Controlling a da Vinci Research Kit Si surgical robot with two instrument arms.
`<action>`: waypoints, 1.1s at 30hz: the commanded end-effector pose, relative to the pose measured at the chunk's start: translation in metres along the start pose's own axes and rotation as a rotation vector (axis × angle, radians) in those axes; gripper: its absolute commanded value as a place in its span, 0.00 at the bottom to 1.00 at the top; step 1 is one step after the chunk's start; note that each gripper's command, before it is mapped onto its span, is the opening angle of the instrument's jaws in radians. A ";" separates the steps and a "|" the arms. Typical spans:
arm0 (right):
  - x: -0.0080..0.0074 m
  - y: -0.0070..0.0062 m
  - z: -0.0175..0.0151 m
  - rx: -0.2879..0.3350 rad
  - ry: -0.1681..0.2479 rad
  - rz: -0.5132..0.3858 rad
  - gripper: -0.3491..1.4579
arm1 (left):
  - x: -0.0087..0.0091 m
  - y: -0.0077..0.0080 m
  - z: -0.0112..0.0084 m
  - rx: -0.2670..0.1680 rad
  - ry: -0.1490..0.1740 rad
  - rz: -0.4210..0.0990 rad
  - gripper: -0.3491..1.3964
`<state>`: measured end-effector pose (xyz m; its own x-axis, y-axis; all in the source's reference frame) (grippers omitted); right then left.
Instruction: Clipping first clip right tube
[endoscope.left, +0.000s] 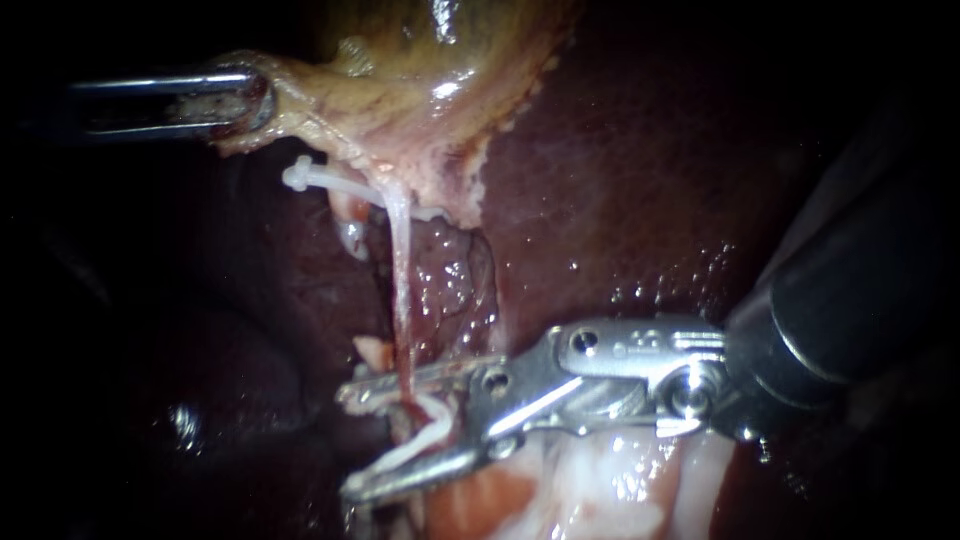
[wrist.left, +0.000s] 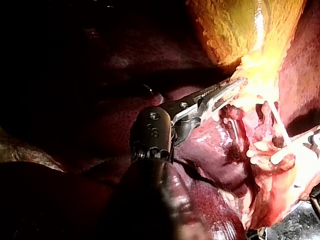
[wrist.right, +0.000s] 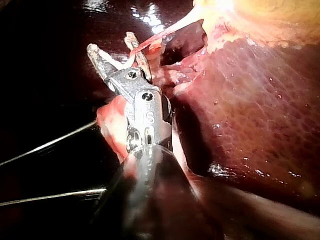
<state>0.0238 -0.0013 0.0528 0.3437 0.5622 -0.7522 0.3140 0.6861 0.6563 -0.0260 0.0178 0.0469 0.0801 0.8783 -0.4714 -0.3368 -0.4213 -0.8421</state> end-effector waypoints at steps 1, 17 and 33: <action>0.0001 0.0001 -0.0001 0.001 -0.001 0.007 0.45 | 0.0000 0.0000 0.0000 -0.001 0.000 0.000 0.00; -0.0003 0.0011 -0.0010 0.006 -0.003 0.037 0.37 | 0.0000 -0.0001 0.0001 -0.001 0.000 0.000 0.00; -0.0002 0.0013 -0.0018 0.030 -0.009 0.057 0.08 | -0.0001 -0.0002 0.0003 0.000 0.000 0.001 0.00</action>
<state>0.0225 0.0004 0.0538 0.3700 0.5950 -0.7135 0.3217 0.6384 0.6992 -0.0262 0.0179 0.0472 0.0798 0.8780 -0.4720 -0.3356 -0.4222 -0.8421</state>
